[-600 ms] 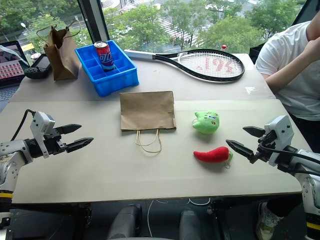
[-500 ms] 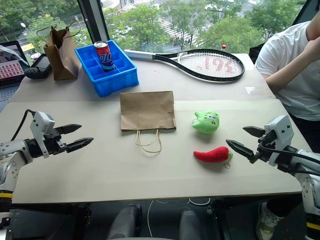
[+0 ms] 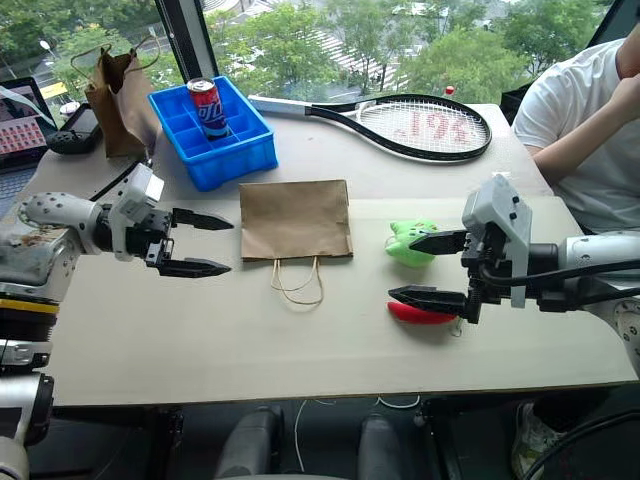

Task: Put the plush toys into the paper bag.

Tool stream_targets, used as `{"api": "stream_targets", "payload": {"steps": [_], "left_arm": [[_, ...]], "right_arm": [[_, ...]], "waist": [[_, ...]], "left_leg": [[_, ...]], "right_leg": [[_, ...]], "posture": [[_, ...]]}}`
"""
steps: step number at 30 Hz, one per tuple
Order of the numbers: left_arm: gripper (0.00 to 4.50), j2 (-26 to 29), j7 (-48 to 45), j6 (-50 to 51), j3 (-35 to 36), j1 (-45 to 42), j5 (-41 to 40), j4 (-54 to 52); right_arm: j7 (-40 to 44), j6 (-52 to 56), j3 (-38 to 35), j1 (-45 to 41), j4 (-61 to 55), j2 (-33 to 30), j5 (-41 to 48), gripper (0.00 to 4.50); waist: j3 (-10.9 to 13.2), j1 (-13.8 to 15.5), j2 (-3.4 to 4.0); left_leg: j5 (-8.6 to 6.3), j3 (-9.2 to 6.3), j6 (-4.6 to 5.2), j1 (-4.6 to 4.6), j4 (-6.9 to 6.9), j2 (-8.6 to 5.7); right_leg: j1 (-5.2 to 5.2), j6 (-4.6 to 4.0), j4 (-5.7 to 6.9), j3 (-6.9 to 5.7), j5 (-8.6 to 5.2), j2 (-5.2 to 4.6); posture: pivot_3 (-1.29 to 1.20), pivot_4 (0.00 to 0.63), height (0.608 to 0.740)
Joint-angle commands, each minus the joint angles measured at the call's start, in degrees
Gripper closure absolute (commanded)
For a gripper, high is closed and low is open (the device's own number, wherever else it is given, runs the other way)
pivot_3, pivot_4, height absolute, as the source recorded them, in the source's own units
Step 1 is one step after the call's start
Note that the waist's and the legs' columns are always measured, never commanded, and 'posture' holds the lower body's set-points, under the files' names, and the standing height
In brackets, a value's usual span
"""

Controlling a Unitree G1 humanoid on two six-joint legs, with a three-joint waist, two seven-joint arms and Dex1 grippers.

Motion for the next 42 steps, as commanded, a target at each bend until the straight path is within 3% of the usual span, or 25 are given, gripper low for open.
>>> {"api": "stream_targets", "payload": {"steps": [1, 8, 14, 18, 24, 27, 28, 30, 33, 42], "left_arm": [[0.0, -5.49, -3.0, -7.61, -5.09, -4.42, 4.55, 4.42], [0.0, -12.0, -5.27, -20.3, -11.1, -7.11, 12.65, 14.44], [0.0, -15.64, -3.86, -25.11, -10.51, -9.75, 15.05, 23.45], [0.97, -17.17, -3.59, -26.29, -9.58, -10.38, 14.97, 26.45], [3.22, -17.54, -5.16, -22.99, -7.63, -9.96, 12.74, 25.08], [4.25, -17.31, -5.65, -13.8, -6.49, -9.58, 7.57, 19.71], [4.47, -16.98, -5.69, -10.38, -6.3, -9.42, 5.43, 17.18], [4.47, -16.5, -5.7, -6.35, -5.84, -9.21, 3.4, 14.15], [4.5, -17.12, -4.01, -0.2, -3.03, -10.57, 0.84, 10.5], [4.5, -18.91, 5.06, 11.6, -0.48, -9.43, -2.69, -2.05]], "right_arm": [[-3.04, -0.53, 4.01, -1.83, -3.03, 1.85, -1.39, 0.05], [-5.75, -2.67, 4.44, 1.73, -3.6, 3.24, -5.9, 0.05], [-6.65, -3.78, 2.3, 4.78, -4.15, 3.71, -6.96, 0.05], [-7.78, -4.53, 3.33, 5.88, -4.99, 4.58, -8.07, 0.0], [-9.19, -5.28, 6.16, 5.78, -5.4, 6.73, -10.19, 0.0], [-10.08, -6.09, 8.18, 5.88, -5.16, 8.46, -11.82, 0.0], [-10.49, -6.43, 9.01, 5.98, -5.02, 9.28, -12.48, 0.0], [-10.91, -6.59, 9.88, 5.93, -4.89, 10.45, -13.24, 0.0], [-13.7, -6.82, 11.21, 4.88, -3.7, 14.7, -14.03, 0.67], [-22.3, -8.24, 16.95, 2.86, 1.65, 29.32, -18.72, 3.81]], "waist": [[0.0, 0.18, 0.0], [0.01, 0.29, -0.02], [0.01, 0.04, -0.02], [0.01, 0.03, -0.02], [0.01, -0.01, -0.02], [0.01, -0.02, -0.02], [0.01, -0.01, -0.02], [0.01, -0.02, -0.02], [0.01, -0.02, -0.02], [0.02, -0.05, -0.02]], "left_leg": [[0.0, -0.01, 0.01, -0.04, 0.01, -0.02], [-0.03, -0.15, 0.15, -0.83, 0.46, -0.05], [-0.09, -0.21, 0.24, -0.86, 0.77, 0.01], [-0.08, -0.22, 0.25, -0.9, 0.9, 0.01], [-0.08, -0.24, 0.25, -0.91, 0.9, 0.01], [-0.08, -0.26, 0.25, -0.92, 0.89, 0.03], [-0.08, -0.27, 0.25, -0.92, 0.9, 0.03], [-0.08, -0.3, 0.25, -0.95, 0.91, 0.05], [-0.07, -0.34, 0.26, -0.95, 0.93, 0.07], [-0.06, -0.55, 0.26, -0.94, 1.08, 0.13]], "right_leg": [[-0.02, 0.01, 0.01, 0.01, 0.0, 0.0], [-0.67, 0.45, 0.29, 0.04, 0.24, 0.07], [-0.63, 0.41, 0.4, 0.04, 0.25, 0.15], [-0.59, 0.35, 0.38, 0.07, 0.27, 0.15], [-0.6, 0.43, 0.41, 0.07, 0.36, 0.17], [-0.61, 0.43, 0.42, 0.08, 0.36, 0.2], [-0.61, 0.44, 0.43, 0.08, 0.36, 0.21], [-0.61, 0.44, 0.44, 0.08, 0.36, 0.25], [-0.59, 0.44, 0.44, 0.11, 0.36, 0.33], [-0.61, 0.48, 0.85, 0.31, 0.3, 0.62]], "posture": [[0.0, 0.15, 0.734], [0.0, 0.15, 0.734], [0.0, 0.15, 0.734], [0.0, 0.15, 0.734], [0.0, 0.15, 0.734], [0.0, 0.15, 0.734], [0.0, 0.15, 0.734], [0.0, 0.15, 0.734], [0.0, 0.15, 0.734], [0.0, 0.15, 0.734]]}}
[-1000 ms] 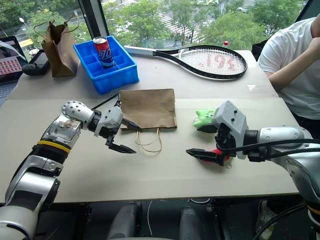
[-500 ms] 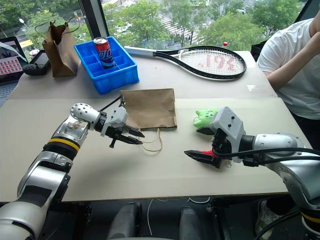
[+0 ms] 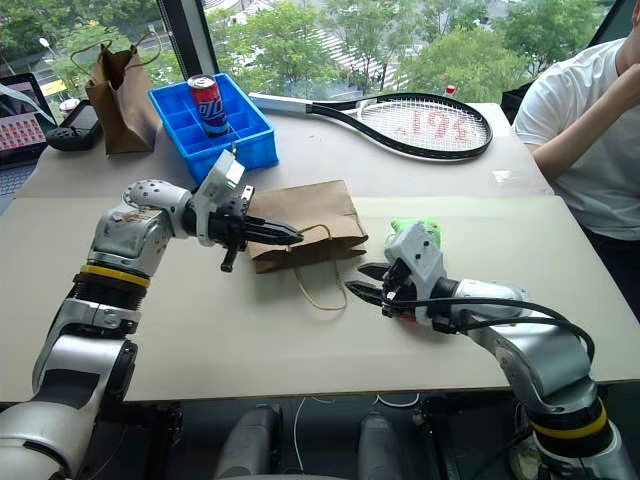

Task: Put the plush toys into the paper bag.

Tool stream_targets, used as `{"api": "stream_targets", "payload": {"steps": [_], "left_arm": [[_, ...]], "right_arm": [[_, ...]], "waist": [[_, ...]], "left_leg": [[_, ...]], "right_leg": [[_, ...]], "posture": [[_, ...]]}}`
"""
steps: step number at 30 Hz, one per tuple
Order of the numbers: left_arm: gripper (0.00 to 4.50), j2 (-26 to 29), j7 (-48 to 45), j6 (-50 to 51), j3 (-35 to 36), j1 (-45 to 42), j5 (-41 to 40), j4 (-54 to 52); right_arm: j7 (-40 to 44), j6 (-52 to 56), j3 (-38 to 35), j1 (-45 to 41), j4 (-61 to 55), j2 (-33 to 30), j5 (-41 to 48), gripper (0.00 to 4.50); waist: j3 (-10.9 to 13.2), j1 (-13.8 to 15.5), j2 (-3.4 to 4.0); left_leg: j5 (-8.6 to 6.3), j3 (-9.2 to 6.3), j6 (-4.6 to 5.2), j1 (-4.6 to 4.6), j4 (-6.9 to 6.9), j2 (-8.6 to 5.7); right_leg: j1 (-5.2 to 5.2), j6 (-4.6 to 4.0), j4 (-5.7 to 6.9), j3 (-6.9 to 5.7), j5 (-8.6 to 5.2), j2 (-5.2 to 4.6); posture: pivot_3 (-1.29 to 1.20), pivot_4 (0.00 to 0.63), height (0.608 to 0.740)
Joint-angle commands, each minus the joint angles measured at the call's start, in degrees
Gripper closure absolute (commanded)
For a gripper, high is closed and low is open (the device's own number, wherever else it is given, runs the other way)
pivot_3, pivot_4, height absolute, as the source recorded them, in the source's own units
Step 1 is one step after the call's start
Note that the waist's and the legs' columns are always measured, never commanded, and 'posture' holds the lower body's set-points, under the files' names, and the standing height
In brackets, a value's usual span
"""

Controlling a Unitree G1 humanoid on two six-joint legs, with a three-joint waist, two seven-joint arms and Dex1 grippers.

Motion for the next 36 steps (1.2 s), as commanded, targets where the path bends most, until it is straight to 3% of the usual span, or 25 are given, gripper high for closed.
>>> {"api": "stream_targets", "payload": {"steps": [1, 2, 7, 18, 25, 36], "left_arm": [[4.5, -1.26, 4.22, 4.33, 1.56, 0.48, -2.75, -7.01], [4.5, -1.53, 5.1, 5.07, 1.57, 1.04, -2.99, -8.27], [4.5, -1.65, 7.55, 9.07, 2.09, 2.96, -5.23, -13.11], [4.5, -3.92, 14.41, 13.92, 5.98, 0.08, -10.12, -14.15], [4.5, -4.94, 18.38, 17.49, 10.16, -5.31, -14.64, -14.13], [4.5, 3.57, 13.68, 9.56, 8.01, -14.83, -9.12, -12.7]], "right_arm": [[-4.08, -2.84, 2.65, -1.53, 2.26, 5.54, -2.92, 4.12], [-5.26, -3.38, 3.3, -1.78, 3.47, 7.35, -3.99, 4.44], [-10.19, -6.89, 3.34, -3.49, 12.07, 15.17, -8.07, 4.44], [-9.29, -20.67, 6.25, -9.02, 31.15, 23.39, -16.6, 4.44], [-7.73, -27.59, 9.61, -12.51, 42.37, 24.6, -23.39, 4.44], [-6.18, -26.61, 11.18, -11.0, 42.23, 23.99, -27.57, 4.44]], "waist": [[0.0, -0.02, 0.0], [0.0, -0.06, 0.0], [0.01, -0.19, 0.02], [0.02, -0.41, 0.03], [0.03, -1.02, 0.04], [0.02, -1.51, 0.04]], "left_leg": [[0.0, -0.03, 0.0, -0.01, 0.03, 0.01], [0.0, -0.03, 0.0, 0.01, 0.02, 0.01], [0.04, -0.07, 0.04, 0.06, 0.02, 0.01], [0.09, -0.09, 0.05, 0.07, 0.02, 0.0], [0.1, -0.1, 0.04, 0.08, -0.03, -0.01], [0.15, -0.09, -0.04, 0.33, -0.3, -0.02]], "right_leg": [[-0.02, 0.0, 0.06, 0.0, 0.0, 0.03], [-0.03, 0.0, 0.09, 0.01, 0.0, 0.03], [-0.02, -0.04, 0.2, 0.11, -0.02, 0.12], [-0.01, -0.03, 0.22, 0.19, -0.02, 0.19], [-0.01, -0.03, 0.23, 0.2, -0.02, 0.19], [0.05, -0.04, 0.22, 0.24, -0.04, 0.21]], "posture": [[0.0, 0.15, 0.734], [0.0, 0.15, 0.734], [0.0, 0.15, 0.734], [0.0, 0.15, 0.734], [0.0, 0.15, 0.734], [0.0, 0.15, 0.734]]}}
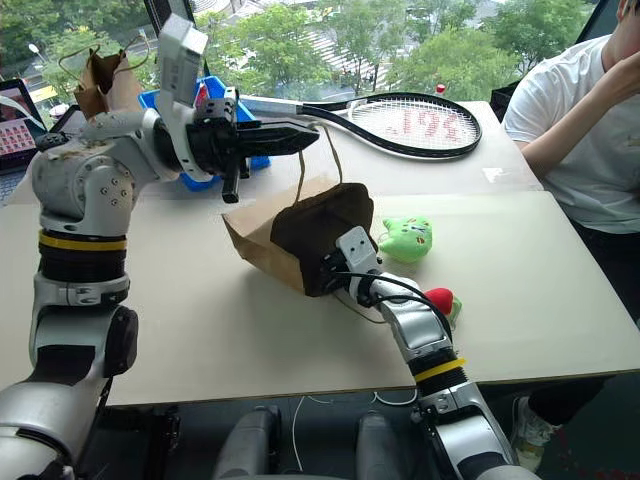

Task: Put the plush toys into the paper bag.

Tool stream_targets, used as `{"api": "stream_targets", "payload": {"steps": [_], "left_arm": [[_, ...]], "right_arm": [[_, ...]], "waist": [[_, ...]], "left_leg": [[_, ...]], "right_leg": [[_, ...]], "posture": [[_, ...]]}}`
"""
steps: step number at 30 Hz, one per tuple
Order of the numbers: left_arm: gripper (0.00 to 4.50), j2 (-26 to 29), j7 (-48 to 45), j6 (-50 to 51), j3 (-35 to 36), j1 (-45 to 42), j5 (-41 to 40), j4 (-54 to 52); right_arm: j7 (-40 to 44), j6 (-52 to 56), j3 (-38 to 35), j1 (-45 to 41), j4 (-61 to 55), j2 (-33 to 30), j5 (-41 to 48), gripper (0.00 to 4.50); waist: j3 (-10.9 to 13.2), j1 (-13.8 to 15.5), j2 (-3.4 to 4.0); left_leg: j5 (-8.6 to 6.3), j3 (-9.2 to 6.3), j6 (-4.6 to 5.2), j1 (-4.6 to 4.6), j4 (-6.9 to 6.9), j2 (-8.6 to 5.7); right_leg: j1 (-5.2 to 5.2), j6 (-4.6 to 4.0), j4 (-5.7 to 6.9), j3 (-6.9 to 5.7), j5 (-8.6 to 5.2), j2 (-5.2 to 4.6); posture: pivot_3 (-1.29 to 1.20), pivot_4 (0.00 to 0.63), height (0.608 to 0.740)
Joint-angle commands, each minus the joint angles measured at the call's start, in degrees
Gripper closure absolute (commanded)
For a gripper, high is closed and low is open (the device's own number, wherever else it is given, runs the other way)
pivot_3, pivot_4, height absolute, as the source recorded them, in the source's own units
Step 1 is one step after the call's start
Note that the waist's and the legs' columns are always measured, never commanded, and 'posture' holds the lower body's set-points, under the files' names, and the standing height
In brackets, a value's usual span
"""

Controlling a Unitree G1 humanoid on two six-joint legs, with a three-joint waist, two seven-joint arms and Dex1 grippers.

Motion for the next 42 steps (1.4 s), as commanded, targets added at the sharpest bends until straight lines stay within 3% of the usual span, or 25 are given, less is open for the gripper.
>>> {"api": "stream_targets", "payload": {"steps": [1, 12, 17, 20, 22, 26, 31, 35, 39, 42], "left_arm": [[4.5, 2.87, -2.36, -3.86, -0.78, -3.38, 2.12, -1.08], [4.5, 3.45, -2.34, -7.3, -4.1, 1.59, 5.22, -4.71], [4.5, 2.12, -0.56, -7.43, -4.81, 3.99, 5.77, -5.71], [4.5, 1.25, 0.56, -7.02, -4.82, 5.19, 5.59, -6.07], [4.5, 0.77, 1.14, -6.32, -4.52, 5.6, 4.95, -6.63], [4.5, 0.34, 1.83, -5.46, -4.26, 6.04, 4.32, -7.54], [4.5, -0.1, 2.48, -4.19, -4.05, 6.6, 3.55, -8.56], [4.5, -0.11, 2.9, -3.57, -4.29, 7.0, 2.98, -9.32], [4.5, -0.2, 3.21, -3.73, -4.51, 7.06, 2.95, -9.12], [4.5, -0.08, 3.3, -3.87, -4.38, 6.77, 3.01, -8.88]], "right_arm": [[0.38, 0.9, 0.36, 1.3, -1.32, -0.28, -1.06, 4.44], [1.01, 2.05, -0.22, 1.89, -4.29, -0.47, -2.1, 4.44], [2.93, 3.24, -3.61, 3.06, -11.23, -0.31, 2.63, 4.44], [4.58, 5.65, -6.75, 4.38, -17.04, -0.58, 7.36, 3.72], [6.51, 8.15, -8.07, 5.48, -21.28, -2.15, 10.23, 3.0], [9.87, 15.16, -13.1, 8.32, -31.07, -7.77, 17.86, 1.6], [12.25, 20.45, -23.05, 8.57, -33.97, -14.74, 26.7, 0.02], [9.0, 17.33, -30.5, 5.06, -26.89, -16.85, 27.1, 0.02], [6.42, 9.45, -24.68, 1.73, -11.07, -19.02, 15.71, 0.02], [7.05, 6.78, -22.49, -0.8, -3.52, -17.01, 14.12, 0.02]], "waist": [[0.0, 0.0, 0.0], [0.0, 0.04, 0.0], [0.01, 0.15, 0.0], [0.01, 0.16, 0.0], [0.01, 0.15, 0.01], [0.01, 0.36, 0.01], [0.01, 0.39, 0.01], [0.02, 0.34, 0.0], [0.02, 0.13, 0.0], [0.02, 0.13, 0.0]], "left_leg": [[0.0, 0.0, 0.0, 0.0, 0.0, 0.0], [0.01, 0.02, -0.01, 0.01, -0.01, 0.0], [0.01, 0.02, -0.01, -0.01, 0.0, 0.0], [0.01, 0.02, -0.01, -0.01, -0.01, 0.0], [0.01, 0.02, -0.01, -0.01, -0.01, 0.0], [0.01, 0.02, -0.01, -0.01, 0.0, 0.0], [0.01, 0.03, -0.01, 0.0, 0.01, -0.02], [0.01, 0.02, -0.01, 0.01, 0.01, -0.02], [0.01, 0.03, -0.01, 0.07, 0.0, -0.04], [0.01, 0.03, 0.0, 0.07, -0.05, -0.05]], "right_leg": [[0.0, 0.0, 0.0, 0.0, 0.0, 0.0], [-0.01, -0.01, 0.01, 0.04, -0.01, 0.0], [-0.02, -0.01, 0.01, 0.04, -0.01, 0.0], [-0.02, 0.0, 0.01, 0.07, -0.02, 0.0], [-0.03, 0.0, 0.02, 0.07, -0.02, 0.01], [0.0, 0.0, -0.01, 0.07, -0.03, 0.0], [0.0, -0.02, -0.01, 0.11, -0.03, 0.0], [0.0, -0.03, -0.03, 0.12, -0.03, 0.0], [0.02, -0.02, -0.04, 0.16, -0.03, 0.01], [0.0, -0.02, -0.06, 0.2, -0.04, 0.01]], "posture": [[0.0, 0.15, 0.734], [0.0, 0.15, 0.734], [0.0, 0.15, 0.734], [0.0, 0.15, 0.734], [0.0, 0.15, 0.734], [0.0, 0.15, 0.734], [0.0, 0.15, 0.734], [0.0, 0.15, 0.734], [0.0, 0.15, 0.734], [0.0, 0.15, 0.734]]}}
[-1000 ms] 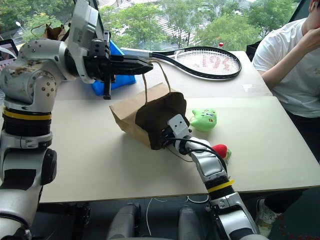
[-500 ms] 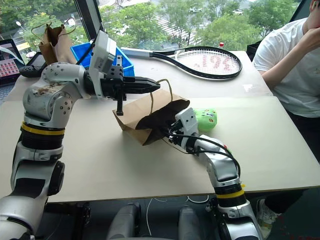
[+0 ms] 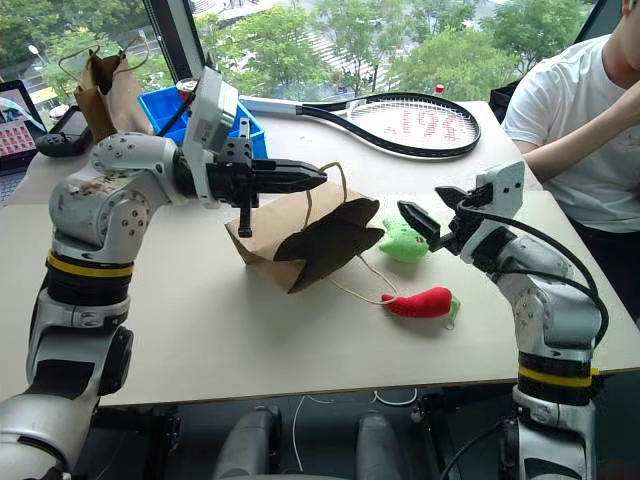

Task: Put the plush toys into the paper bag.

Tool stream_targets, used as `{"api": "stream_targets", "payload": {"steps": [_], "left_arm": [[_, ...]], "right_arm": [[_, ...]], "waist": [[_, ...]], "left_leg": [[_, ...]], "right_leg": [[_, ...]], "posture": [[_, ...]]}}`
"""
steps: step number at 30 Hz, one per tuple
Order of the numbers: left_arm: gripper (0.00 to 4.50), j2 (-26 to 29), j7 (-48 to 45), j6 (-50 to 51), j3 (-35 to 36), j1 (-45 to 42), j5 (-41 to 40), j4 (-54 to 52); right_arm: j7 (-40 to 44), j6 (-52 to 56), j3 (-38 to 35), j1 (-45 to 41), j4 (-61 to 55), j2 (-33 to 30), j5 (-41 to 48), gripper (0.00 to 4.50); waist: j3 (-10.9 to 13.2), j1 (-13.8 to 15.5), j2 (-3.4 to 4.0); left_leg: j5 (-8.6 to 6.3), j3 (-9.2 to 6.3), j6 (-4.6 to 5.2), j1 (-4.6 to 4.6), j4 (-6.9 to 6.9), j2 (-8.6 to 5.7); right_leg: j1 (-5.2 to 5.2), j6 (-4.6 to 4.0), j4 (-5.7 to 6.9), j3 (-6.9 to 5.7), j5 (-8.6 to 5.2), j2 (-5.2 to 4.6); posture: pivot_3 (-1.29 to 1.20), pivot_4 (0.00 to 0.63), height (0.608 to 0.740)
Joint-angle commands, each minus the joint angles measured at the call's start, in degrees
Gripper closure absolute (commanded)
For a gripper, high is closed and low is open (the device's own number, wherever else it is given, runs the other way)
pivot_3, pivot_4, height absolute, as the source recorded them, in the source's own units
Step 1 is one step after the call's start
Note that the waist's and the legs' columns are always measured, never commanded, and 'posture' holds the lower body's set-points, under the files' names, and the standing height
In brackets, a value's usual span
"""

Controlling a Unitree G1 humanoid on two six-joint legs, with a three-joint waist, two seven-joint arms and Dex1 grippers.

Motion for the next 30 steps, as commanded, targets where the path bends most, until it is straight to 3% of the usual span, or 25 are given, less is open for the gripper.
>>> {"api": "stream_targets", "payload": {"steps": [1, 3, 5, 12, 17, 25, 30], "left_arm": [[4.5, 0.29, 0.42, -0.23, 1.04, -0.9, -0.57, -1.26], [4.5, 0.79, 0.24, -0.14, 1.27, -0.89, -0.67, -1.32], [4.5, 1.08, 0.25, 0.08, 1.51, -0.86, -0.88, -1.51], [4.5, 1.1, 0.74, -0.07, 1.67, -1.06, -1.03, -1.13], [4.5, 0.27, 0.18, -0.5, 1.24, -1.47, -1.17, 0.0], [4.5, -0.95, -1.64, -2.59, 0.15, -2.7, 0.04, 2.77], [4.5, -2.49, -1.95, -3.58, -0.16, -3.4, 0.06, 3.71]], "right_arm": [[-0.07, -4.6, 2.53, -3.47, 7.59, 2.22, -2.84, 0.02], [-0.56, -7.46, 5.26, -4.47, 14.2, 2.56, -6.69, 0.02], [-1.54, -8.27, 5.67, -5.02, 18.36, 3.81, -7.55, 0.53], [-2.64, -11.37, 4.35, -3.03, 15.84, 0.77, -10.28, 2.91], [1.87, -7.62, 0.27, -0.55, 3.31, -8.19, -7.47, 4.4], [10.97, 12.46, 1.5, 2.76, -23.83, -19.07, 4.77, 4.46], [8.78, 20.81, 7.84, -0.51, -30.07, -16.51, 8.05, 4.46]], "waist": [[0.02, -0.15, 0.02], [0.08, -0.31, 0.12], [0.1, -0.24, 0.15], [0.1, 0.13, 0.15], [0.24, 0.47, 0.35], [0.34, -0.3, 0.48], [0.35, -0.08, 0.46]], "left_leg": [[0.0, 0.01, 0.0, -0.01, -0.01, -0.01], [0.0, 0.05, 0.01, -0.01, -0.02, -0.05], [0.0, 0.06, 0.01, -0.01, -0.03, -0.09], [0.01, 0.06, 0.0, -0.01, 0.03, -0.15], [0.03, 0.06, 0.01, -0.03, 0.02, -0.3], [0.02, 0.03, 0.03, -0.01, -0.06, -0.34], [0.03, 0.01, 0.03, -0.02, 0.04, -0.35]], "right_leg": [[-0.02, 0.01, -0.01, 0.02, -0.01, 0.0], [-0.08, 0.03, 0.0, 0.15, 0.0, 0.01], [-0.06, 0.07, 0.0, 0.23, -0.02, 0.01], [0.05, 0.09, -0.01, 0.4, -0.04, 0.06], [0.06, 0.19, -0.02, 0.67, -0.1, 0.06], [0.03, 0.3, -0.02, 0.85, -0.18, 0.17], [0.06, 0.3, -0.02, 0.9, -0.19, 0.17]], "posture": [[0.0, 0.15, 0.734], [0.0, 0.15, 0.734], [0.0, 0.15, 0.734], [0.0, 0.15, 0.734], [0.0, 0.15, 0.734], [0.0, 0.15, 0.734], [0.0, 0.15, 0.734]]}}
